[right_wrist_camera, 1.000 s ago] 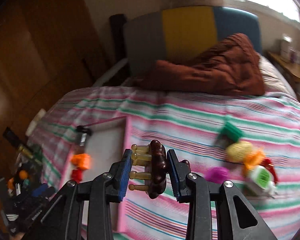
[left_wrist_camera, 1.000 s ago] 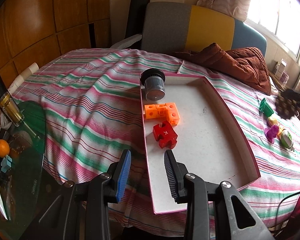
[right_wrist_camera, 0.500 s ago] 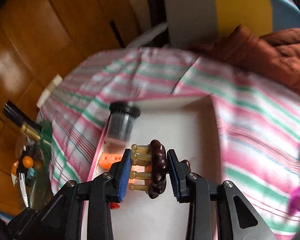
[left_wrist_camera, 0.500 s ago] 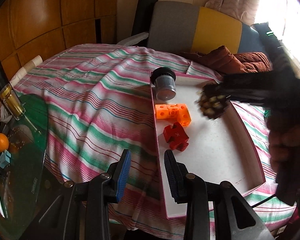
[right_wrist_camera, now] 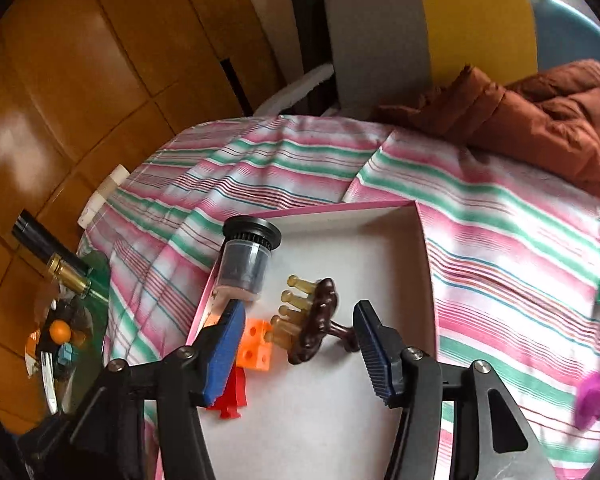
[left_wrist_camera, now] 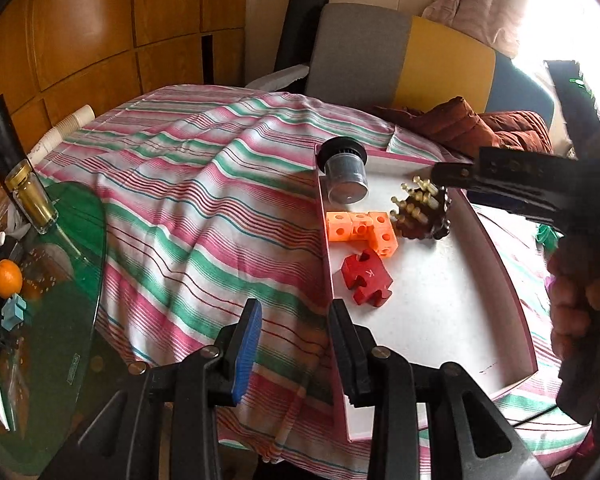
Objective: Organize rigid objects
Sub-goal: 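Open the right gripper to release the brush on the tray, then move the right gripper back to the toys while the left gripper moves toward the green spool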
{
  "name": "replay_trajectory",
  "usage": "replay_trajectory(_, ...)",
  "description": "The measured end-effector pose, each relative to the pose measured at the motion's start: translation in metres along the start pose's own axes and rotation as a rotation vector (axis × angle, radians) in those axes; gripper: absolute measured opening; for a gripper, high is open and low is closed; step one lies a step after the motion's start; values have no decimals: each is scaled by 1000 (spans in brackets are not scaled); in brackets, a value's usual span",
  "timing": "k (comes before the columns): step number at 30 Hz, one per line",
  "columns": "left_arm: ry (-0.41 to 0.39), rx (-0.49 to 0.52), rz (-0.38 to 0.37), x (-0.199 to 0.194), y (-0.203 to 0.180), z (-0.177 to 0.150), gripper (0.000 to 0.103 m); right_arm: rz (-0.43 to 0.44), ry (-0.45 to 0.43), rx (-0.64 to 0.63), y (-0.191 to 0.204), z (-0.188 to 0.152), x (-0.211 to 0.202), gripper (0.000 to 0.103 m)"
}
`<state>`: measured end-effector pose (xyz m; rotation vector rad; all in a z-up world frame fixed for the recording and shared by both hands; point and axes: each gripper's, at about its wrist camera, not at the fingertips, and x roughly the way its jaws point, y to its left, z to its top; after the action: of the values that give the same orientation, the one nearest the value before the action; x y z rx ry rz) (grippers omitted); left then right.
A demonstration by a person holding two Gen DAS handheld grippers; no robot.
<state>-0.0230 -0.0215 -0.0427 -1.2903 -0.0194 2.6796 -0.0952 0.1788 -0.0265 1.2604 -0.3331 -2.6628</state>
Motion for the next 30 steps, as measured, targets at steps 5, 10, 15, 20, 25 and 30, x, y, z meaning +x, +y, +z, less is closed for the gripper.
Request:
replay_trajectory(5, -16, 17, -4, -7, -5, 2, 34, -33, -33, -43, -1, -13, -27, 58)
replay_trajectory(10, -26, 37, -10, -13, -13, 2, 34, -107, -64, -60, -18, -32, -55, 59)
replay_trajectory(15, -32, 60, -16, -17, -22, 1, 34, -163, -83, -38, -45, -47, -80, 59)
replay_trajectory(20, -31, 88, -19, -19, -33, -1, 34, -218, -98, -13, -73, -57, -102, 59)
replay_trajectory(25, -32, 107, -21, -20, -43, 0, 34, -287, -119, 23, -109, -65, -128, 59)
replay_trajectory(30, -33, 134, -29, -22, -54, 0, 34, -364, -135, 62, -144, -70, -151, 59)
